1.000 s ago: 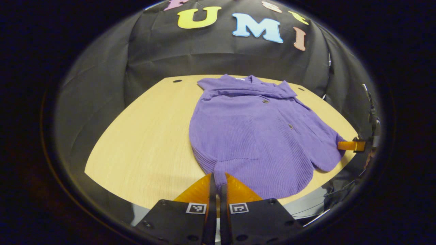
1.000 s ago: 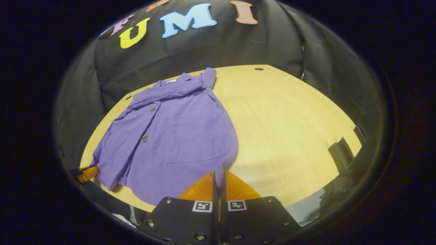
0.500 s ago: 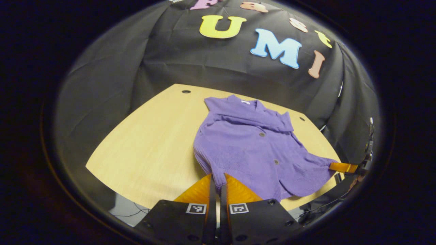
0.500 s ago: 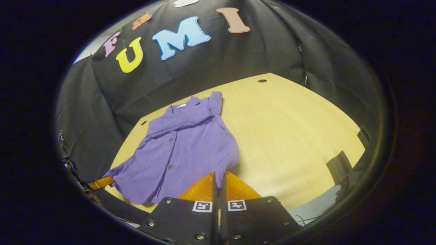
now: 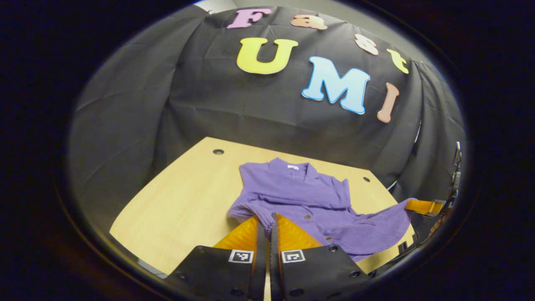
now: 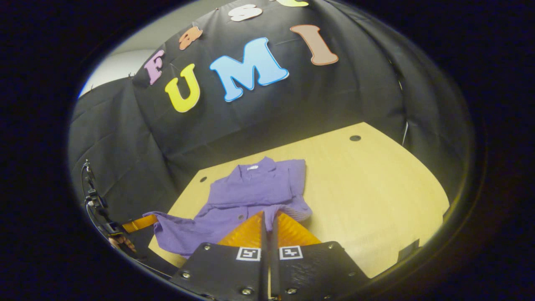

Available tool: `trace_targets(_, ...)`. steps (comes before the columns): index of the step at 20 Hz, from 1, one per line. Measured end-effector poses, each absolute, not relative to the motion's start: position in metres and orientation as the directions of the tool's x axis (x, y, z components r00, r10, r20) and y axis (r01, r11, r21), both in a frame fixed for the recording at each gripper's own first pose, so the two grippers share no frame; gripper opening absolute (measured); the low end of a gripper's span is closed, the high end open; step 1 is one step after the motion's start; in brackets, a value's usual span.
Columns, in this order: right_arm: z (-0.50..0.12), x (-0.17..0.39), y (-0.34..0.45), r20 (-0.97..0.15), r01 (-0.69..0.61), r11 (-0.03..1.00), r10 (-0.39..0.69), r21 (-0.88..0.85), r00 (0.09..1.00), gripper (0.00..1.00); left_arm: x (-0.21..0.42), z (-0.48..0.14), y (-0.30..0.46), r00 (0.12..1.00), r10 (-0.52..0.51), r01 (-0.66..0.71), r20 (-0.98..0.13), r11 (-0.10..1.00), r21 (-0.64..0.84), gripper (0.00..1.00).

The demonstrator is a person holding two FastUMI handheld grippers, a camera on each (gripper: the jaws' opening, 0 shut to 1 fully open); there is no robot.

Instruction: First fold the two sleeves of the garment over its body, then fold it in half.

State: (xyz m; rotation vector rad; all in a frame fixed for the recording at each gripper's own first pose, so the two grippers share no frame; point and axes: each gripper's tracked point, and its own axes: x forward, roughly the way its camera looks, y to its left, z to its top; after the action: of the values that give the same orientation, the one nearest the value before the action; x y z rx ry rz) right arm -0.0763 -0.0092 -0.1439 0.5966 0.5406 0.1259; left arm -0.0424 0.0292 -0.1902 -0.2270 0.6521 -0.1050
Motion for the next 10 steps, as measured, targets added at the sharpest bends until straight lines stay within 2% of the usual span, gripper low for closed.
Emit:
trace_targets(5, -0.124, -0.008, -0.027, -0.420, 0.051, 0.837, 0.220, 0.545, 0.880, 0.02, 0.043, -0.174, 0.029, 0.811, -0.204, 0.047, -0.548, 0.957, -0.285, 0.10)
trace_targets(10, -0.135, 0.073, -0.032, -0.458, 0.104, 0.839, 0.185, 0.535, 0.869, 0.02, 0.127, -0.190, 0.041, 0.803, -0.219, 0.049, -0.554, 0.951, -0.304, 0.10)
